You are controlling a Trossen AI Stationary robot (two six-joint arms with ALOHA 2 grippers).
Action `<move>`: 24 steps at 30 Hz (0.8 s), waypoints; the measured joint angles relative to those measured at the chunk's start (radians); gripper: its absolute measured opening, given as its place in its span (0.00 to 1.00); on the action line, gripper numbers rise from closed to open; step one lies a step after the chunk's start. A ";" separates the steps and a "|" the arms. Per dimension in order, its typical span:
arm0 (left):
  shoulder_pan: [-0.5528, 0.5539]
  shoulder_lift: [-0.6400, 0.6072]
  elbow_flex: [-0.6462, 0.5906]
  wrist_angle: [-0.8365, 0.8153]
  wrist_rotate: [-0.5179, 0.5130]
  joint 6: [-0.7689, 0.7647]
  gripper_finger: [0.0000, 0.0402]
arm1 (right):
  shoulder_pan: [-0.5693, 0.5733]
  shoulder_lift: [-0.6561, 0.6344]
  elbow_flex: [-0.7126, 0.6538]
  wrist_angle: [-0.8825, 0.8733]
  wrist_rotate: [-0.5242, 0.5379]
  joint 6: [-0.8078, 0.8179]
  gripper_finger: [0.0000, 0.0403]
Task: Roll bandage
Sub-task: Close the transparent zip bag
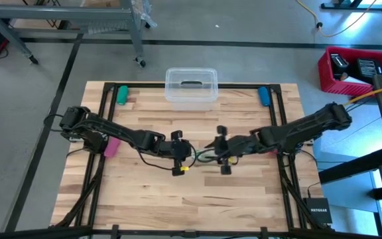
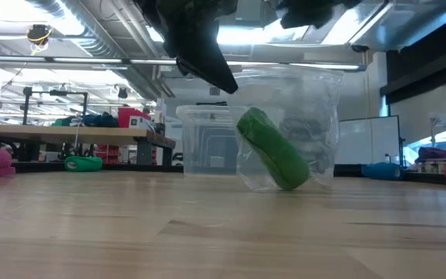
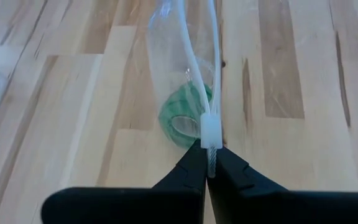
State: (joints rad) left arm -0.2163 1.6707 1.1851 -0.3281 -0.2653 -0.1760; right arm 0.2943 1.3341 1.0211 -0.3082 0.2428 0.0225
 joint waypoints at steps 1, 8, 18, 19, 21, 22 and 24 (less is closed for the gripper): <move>-0.001 0.000 0.000 0.001 0.000 0.000 0.00 | 0.000 0.021 -0.013 0.059 0.001 -0.014 0.44; -0.007 0.000 0.000 0.009 -0.007 0.017 0.00 | -0.005 0.207 -0.031 0.332 0.033 -0.107 0.44; -0.006 0.000 0.000 0.026 -0.011 0.027 0.00 | -0.042 0.298 -0.032 0.369 0.035 -0.107 0.38; -0.006 -0.001 0.000 0.027 -0.010 0.027 0.00 | -0.042 0.298 -0.032 0.370 0.036 -0.109 0.36; -0.006 -0.001 0.000 0.025 -0.009 0.027 0.00 | -0.042 0.298 -0.032 0.372 0.036 -0.110 0.31; -0.006 -0.001 0.000 0.025 -0.007 0.027 0.00 | -0.041 0.298 -0.032 0.371 0.036 -0.110 0.29; -0.006 -0.001 0.000 0.021 -0.009 0.027 0.00 | -0.040 0.298 -0.032 0.371 0.034 -0.110 0.23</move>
State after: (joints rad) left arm -0.2222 1.6699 1.1851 -0.3073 -0.2739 -0.1490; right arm 0.2546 1.6324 0.9890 0.0631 0.2765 -0.0872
